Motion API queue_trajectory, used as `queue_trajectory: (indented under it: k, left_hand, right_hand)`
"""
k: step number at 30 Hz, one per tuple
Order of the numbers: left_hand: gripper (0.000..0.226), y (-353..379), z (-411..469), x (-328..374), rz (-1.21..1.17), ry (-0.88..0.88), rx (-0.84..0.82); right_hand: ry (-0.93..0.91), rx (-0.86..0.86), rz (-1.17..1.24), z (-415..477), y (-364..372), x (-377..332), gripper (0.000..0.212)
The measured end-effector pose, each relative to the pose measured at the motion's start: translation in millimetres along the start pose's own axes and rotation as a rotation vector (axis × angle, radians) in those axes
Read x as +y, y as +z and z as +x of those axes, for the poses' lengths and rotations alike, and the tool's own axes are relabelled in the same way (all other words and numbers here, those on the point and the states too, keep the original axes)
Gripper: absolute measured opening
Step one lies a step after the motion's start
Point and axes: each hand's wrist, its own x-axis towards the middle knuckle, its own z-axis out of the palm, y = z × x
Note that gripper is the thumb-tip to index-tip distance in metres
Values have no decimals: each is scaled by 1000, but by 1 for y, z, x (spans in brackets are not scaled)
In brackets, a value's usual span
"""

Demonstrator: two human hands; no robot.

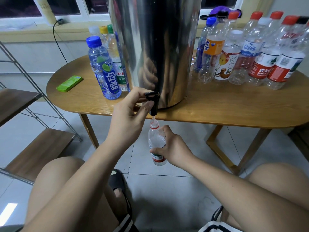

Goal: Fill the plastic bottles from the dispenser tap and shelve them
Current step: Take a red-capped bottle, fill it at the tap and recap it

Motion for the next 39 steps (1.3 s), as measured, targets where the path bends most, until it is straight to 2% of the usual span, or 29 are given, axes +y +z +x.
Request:
queue_trajectory:
  k: [39]
  left_hand:
    - [15, 0, 0, -1, -2, -14, -3]
  right_hand:
    - [2, 16, 16, 6, 6, 3, 69]
